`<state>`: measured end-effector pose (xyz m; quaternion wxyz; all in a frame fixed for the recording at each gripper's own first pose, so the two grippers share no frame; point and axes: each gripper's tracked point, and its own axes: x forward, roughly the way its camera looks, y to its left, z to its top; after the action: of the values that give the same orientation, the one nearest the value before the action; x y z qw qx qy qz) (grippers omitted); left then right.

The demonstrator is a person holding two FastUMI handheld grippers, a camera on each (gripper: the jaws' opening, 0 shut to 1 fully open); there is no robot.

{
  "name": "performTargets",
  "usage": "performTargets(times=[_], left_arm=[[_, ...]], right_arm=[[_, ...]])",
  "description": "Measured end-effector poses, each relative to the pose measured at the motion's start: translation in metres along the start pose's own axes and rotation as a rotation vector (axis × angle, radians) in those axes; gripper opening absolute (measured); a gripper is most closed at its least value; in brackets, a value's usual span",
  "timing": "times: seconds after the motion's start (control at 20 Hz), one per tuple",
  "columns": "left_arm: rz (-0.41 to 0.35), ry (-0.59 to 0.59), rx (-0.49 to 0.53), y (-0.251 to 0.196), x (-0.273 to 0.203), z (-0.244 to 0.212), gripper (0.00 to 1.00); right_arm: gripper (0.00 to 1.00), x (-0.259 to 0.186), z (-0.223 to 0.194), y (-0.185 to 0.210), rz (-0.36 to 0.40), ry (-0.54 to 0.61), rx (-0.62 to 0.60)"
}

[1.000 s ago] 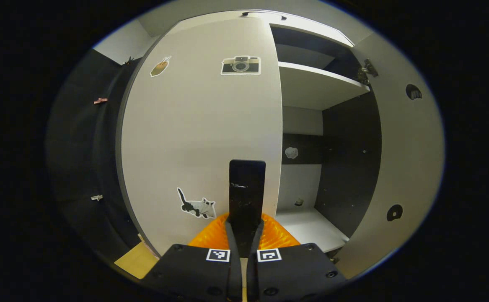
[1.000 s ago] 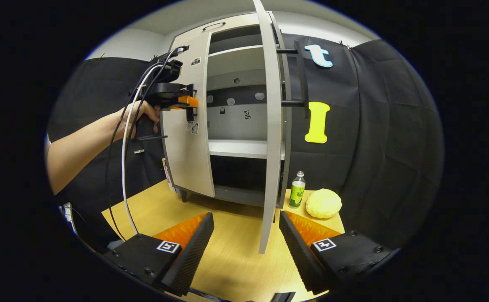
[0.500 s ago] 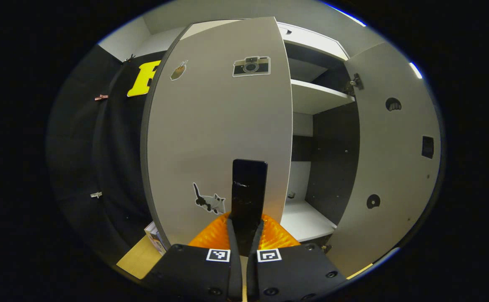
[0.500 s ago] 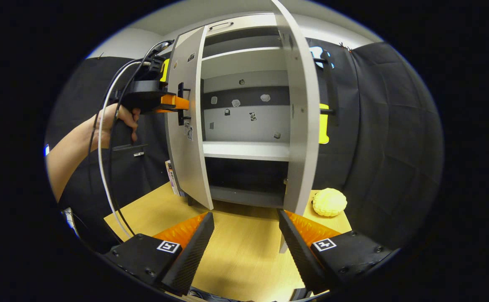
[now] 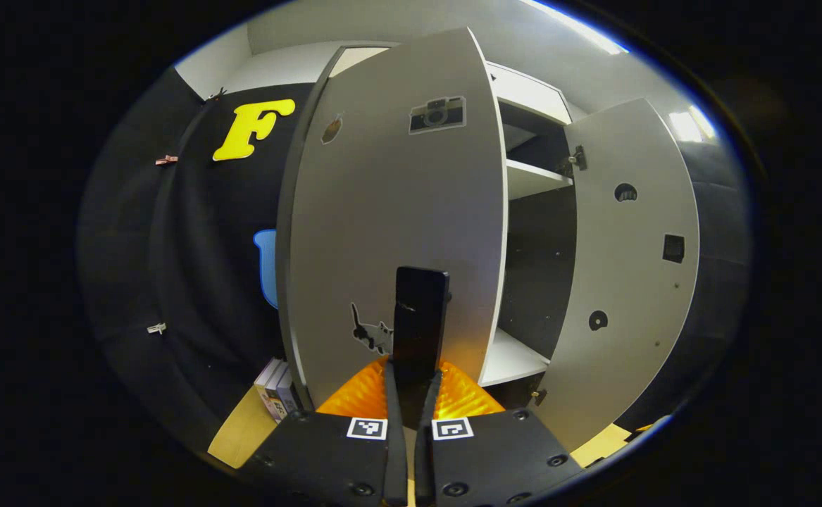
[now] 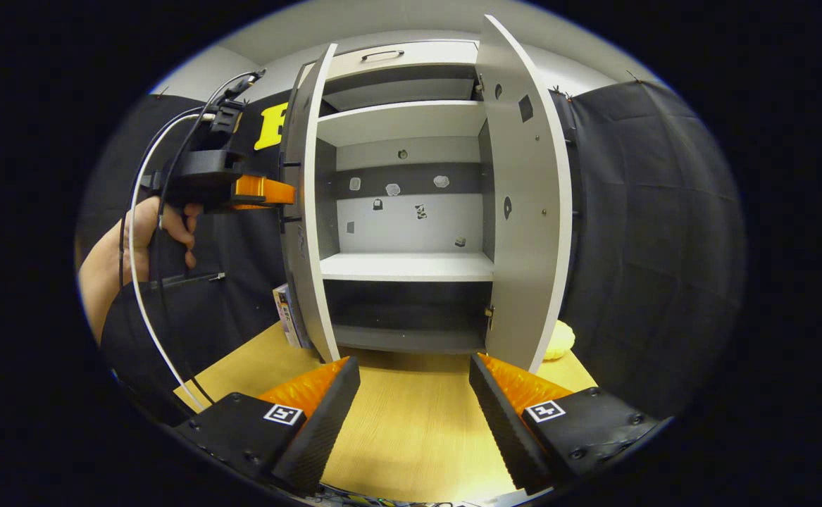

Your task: Open the right door of the double-door shoe cabinet with the right hand, and open the left door with the left hand.

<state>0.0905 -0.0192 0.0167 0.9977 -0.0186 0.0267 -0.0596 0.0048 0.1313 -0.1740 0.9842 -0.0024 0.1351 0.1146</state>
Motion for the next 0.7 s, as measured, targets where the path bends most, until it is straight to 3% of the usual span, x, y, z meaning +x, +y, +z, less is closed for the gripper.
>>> performTargets(times=[0.4, 0.7], left_arm=[[0.019, -0.023, 0.004, 0.053, -0.042, 0.001, 0.09], [0.106, -0.053, 0.036, 0.11, -0.06, 0.004, 0.07]], right_arm=[[0.98, -0.019, -0.014, 0.048, -0.006, 0.019, -0.009], [0.99, -0.023, -0.009, 0.057, -0.022, -0.002, -0.019]])
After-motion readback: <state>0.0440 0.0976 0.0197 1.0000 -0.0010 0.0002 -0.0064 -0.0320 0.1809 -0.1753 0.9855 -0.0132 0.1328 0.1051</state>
